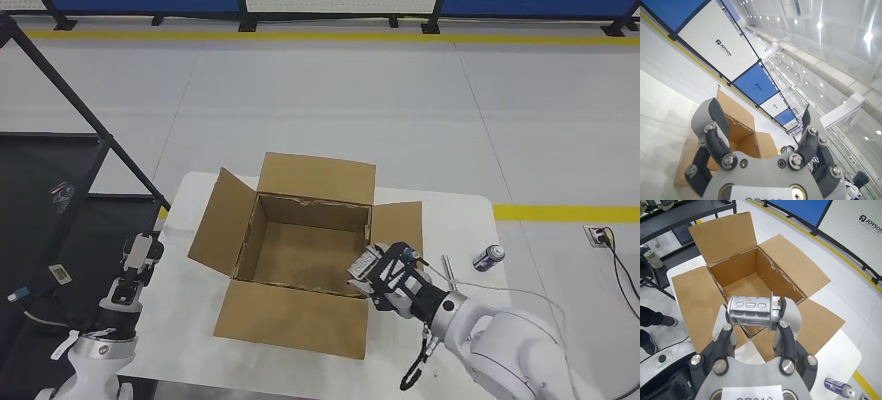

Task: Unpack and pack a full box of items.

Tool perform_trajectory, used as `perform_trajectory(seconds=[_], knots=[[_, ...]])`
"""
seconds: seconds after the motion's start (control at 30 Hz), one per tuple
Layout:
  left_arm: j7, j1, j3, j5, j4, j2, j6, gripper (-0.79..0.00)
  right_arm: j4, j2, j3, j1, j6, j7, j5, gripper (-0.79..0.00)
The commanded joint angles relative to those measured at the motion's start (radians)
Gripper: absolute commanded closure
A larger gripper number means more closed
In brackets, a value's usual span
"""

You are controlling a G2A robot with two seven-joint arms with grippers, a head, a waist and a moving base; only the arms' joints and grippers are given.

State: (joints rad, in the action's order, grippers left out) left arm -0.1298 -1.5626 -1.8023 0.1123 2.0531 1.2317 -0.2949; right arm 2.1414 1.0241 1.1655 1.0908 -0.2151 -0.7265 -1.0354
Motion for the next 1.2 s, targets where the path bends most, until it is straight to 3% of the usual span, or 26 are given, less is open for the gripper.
perform_trajectory(seconds=[0.0,0.4,0.53,0.63,0.83,0.97,1.17], knots=[[0.000,0.000,0.000,0.000,0.000,0.000,0.000,-0.785,0.000,0.000,0.000,0.000,0.000,0.000,0.000,0.000],[0.000,0.000,0.000,0.000,0.000,0.000,0.000,-0.785,-0.020,0.006,-0.016,0.003,0.021,0.038,0.033,0.000],[-0.002,-0.001,0.007,0.010,0.014,0.000,0.009,-0.785,-0.151,0.043,-0.160,-0.145,0.045,0.034,0.084,0.000],[0.010,-0.015,0.003,0.014,0.028,0.001,0.005,-0.785,-0.299,0.098,-0.324,-0.333,0.140,-0.019,0.055,0.000],[0.068,-0.070,-0.031,0.001,0.044,0.006,-0.010,-0.785,-0.677,0.250,-0.589,-0.630,0.295,-0.029,0.132,0.000],[0.098,-0.104,-0.057,-0.012,0.050,0.009,-0.022,-0.785,-0.919,0.347,-0.685,-0.732,0.336,-0.001,0.205,0.000],[0.105,-0.124,-0.068,-0.022,0.054,0.012,-0.030,-0.785,-1.189,0.460,-0.762,-0.796,0.379,0.033,0.247,0.000]])
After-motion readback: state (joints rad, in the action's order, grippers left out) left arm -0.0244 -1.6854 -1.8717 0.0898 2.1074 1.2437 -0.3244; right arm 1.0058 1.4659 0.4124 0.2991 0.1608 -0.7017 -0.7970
